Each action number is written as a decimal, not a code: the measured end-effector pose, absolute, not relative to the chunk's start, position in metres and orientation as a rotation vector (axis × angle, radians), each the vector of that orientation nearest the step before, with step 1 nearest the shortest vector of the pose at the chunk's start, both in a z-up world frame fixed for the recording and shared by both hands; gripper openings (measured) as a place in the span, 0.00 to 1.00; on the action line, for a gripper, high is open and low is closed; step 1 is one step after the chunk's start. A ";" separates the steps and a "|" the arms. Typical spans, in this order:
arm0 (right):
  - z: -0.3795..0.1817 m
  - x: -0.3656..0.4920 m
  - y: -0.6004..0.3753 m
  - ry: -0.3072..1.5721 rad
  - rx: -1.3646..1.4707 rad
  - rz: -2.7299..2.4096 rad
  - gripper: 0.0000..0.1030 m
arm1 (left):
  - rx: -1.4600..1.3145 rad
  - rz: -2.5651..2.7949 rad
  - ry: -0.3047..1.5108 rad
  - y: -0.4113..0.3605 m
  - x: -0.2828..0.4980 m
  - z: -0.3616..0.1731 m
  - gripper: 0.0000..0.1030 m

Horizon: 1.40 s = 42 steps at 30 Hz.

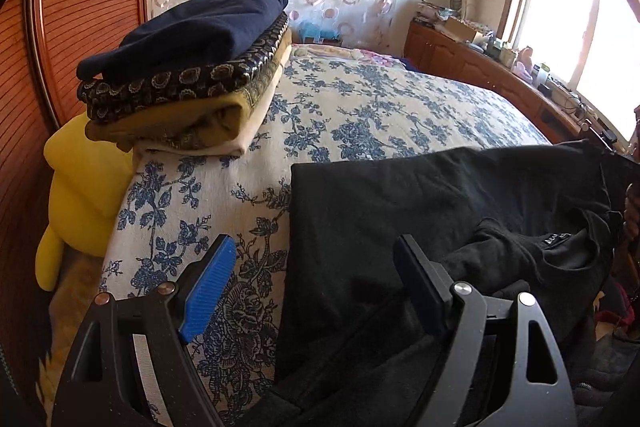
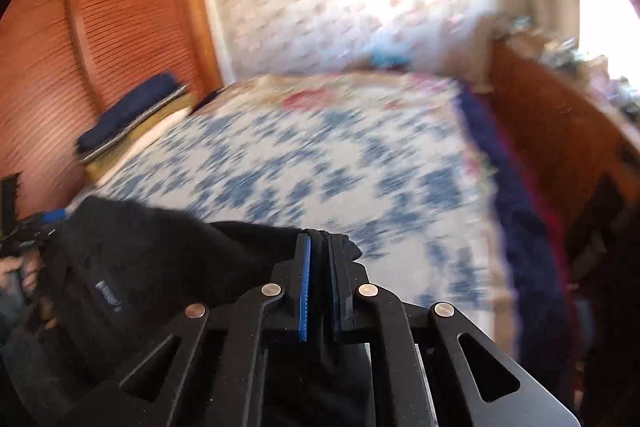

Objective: Fold small clothes
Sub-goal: 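Lay the hem onto the collar and open both grippers, then grasp the folded black shirt with both grippers and lift it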

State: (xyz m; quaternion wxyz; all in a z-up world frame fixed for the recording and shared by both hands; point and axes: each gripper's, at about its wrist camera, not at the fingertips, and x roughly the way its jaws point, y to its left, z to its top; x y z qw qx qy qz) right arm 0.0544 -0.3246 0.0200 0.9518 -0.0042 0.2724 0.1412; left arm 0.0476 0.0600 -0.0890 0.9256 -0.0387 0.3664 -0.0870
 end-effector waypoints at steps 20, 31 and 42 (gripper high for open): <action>0.000 0.085 -0.325 0.721 -0.115 0.268 0.68 | -0.046 -0.302 0.854 0.059 0.107 -0.062 0.65; -0.015 0.100 -0.338 0.781 -0.059 0.301 0.68 | -0.072 -0.295 0.929 0.058 0.119 -0.092 0.54; -0.026 0.093 -0.311 0.768 -0.077 0.331 0.13 | -0.075 -0.366 0.867 0.043 0.098 -0.078 0.10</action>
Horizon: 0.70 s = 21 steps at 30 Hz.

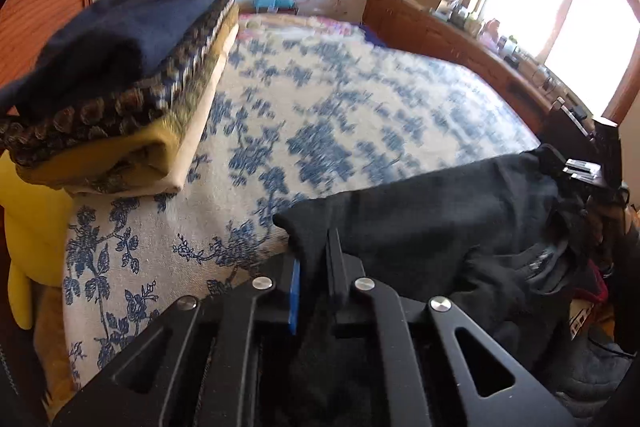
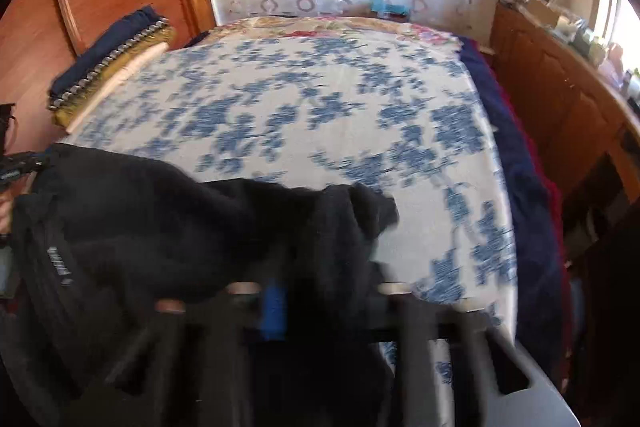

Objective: Fold small clothes
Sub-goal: 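Grasp the folded black shirt with both grippers and lift it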

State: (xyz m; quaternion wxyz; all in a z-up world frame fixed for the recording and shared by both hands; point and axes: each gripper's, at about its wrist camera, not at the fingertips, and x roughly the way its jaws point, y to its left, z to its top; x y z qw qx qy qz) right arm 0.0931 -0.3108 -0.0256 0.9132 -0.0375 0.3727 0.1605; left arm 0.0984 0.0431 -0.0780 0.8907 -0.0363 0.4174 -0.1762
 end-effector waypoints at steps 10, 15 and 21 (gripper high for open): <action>0.059 -0.014 -0.324 0.434 0.027 0.302 0.09 | -0.073 -0.450 0.534 0.040 0.013 0.049 0.08; 0.129 -0.081 -0.324 0.256 -0.035 0.293 0.09 | -0.044 -0.484 0.386 0.042 -0.025 0.118 0.08; 0.191 -0.134 -0.332 0.103 -0.078 0.284 0.09 | -0.005 -0.443 0.239 0.048 -0.050 0.174 0.08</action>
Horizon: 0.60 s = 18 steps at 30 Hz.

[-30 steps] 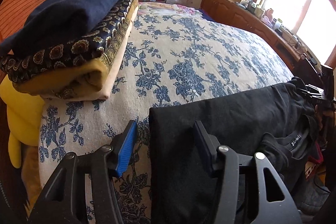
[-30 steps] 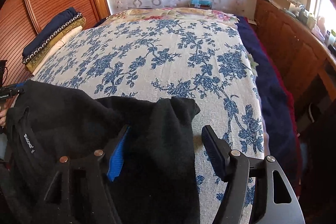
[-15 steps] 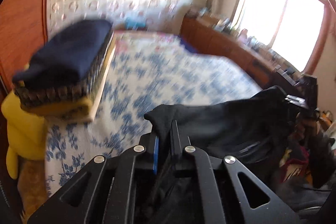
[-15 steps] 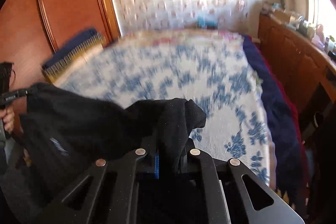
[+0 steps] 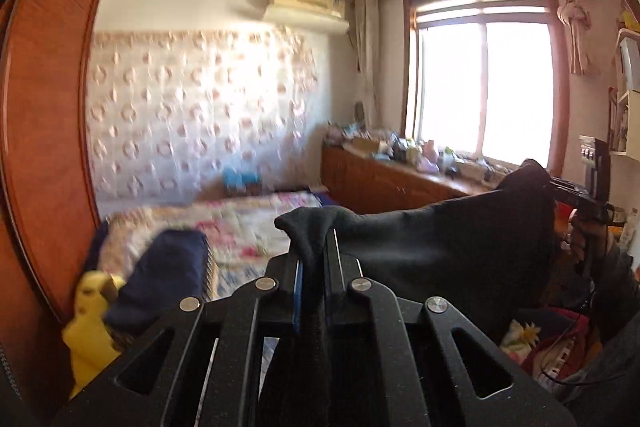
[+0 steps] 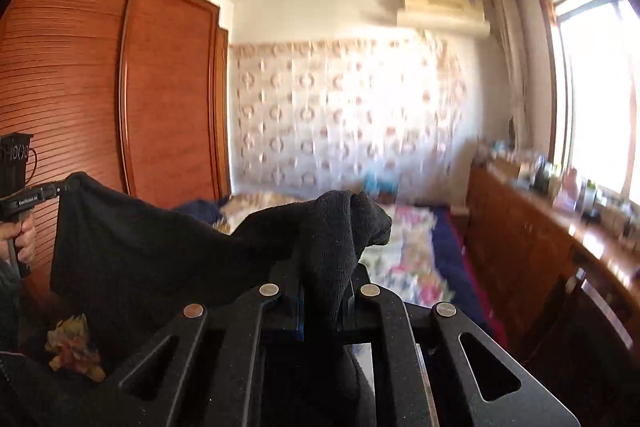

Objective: Fold small clothes
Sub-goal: 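Grasp the folded black shirt with both grippers and lift it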

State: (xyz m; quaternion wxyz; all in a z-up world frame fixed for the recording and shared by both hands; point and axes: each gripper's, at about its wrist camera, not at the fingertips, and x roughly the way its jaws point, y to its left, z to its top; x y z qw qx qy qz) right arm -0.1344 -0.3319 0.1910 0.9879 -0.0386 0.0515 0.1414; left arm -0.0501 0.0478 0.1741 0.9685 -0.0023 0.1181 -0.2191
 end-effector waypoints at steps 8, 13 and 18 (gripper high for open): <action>0.225 -0.164 -0.335 0.023 -0.119 0.272 0.09 | 0.003 -0.402 0.145 0.060 -0.060 0.201 0.08; 0.236 -0.166 -0.327 -0.043 -0.145 0.271 0.09 | 0.022 -0.383 0.114 0.063 -0.053 0.219 0.08; 0.239 -0.138 -0.320 -0.058 -0.175 0.265 0.09 | 0.039 -0.321 0.131 0.065 -0.012 0.214 0.08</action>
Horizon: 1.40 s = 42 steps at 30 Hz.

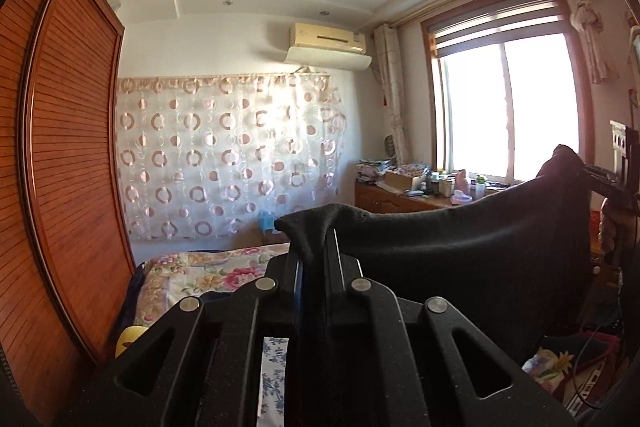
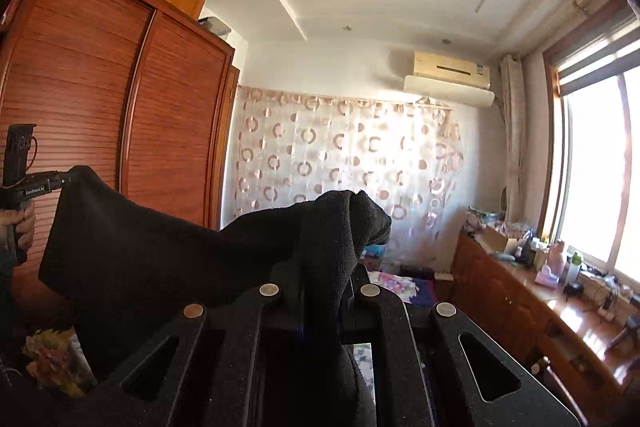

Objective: Fold small clothes
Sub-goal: 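Grasp the folded black shirt with both grippers and lift it, then lower the shirt flat onto the bedspread and open both grippers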

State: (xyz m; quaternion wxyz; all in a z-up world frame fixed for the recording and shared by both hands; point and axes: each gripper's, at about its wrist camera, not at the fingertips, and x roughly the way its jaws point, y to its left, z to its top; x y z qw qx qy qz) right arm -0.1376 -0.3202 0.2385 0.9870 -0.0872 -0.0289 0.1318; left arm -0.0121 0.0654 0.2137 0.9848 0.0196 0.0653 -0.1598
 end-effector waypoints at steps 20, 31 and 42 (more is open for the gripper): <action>0.066 0.226 -0.277 0.520 -0.211 0.129 0.51 | 0.091 -0.232 0.535 0.036 0.198 0.048 0.78; 0.052 0.178 -0.335 0.612 -0.110 0.184 0.51 | 0.064 -0.274 0.629 0.029 0.140 -0.001 0.78; 0.018 0.196 -0.358 0.782 0.020 0.230 0.51 | 0.056 -0.290 0.825 0.007 0.136 -0.081 0.78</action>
